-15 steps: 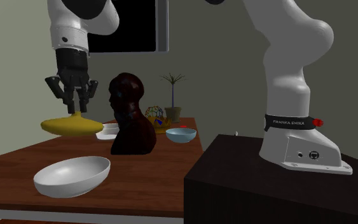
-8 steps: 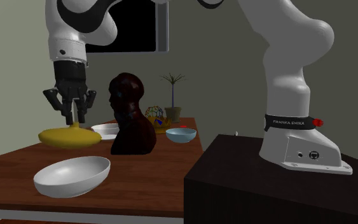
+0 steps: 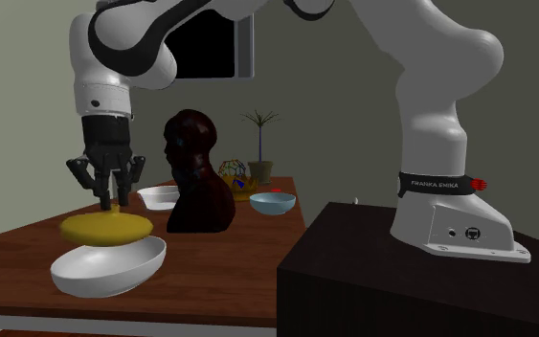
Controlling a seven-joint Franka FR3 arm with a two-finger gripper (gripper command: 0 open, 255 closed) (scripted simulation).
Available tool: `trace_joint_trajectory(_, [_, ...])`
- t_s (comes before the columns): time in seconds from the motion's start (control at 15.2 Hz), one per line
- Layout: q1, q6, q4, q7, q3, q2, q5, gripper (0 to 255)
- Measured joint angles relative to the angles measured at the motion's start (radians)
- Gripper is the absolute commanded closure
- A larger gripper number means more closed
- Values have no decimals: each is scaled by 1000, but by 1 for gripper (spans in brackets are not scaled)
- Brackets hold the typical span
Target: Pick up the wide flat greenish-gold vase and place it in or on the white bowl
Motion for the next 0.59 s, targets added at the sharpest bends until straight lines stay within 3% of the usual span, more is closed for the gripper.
trace_joint_trajectory(0.59, [7, 61, -7, 6, -11, 55, -15, 255])
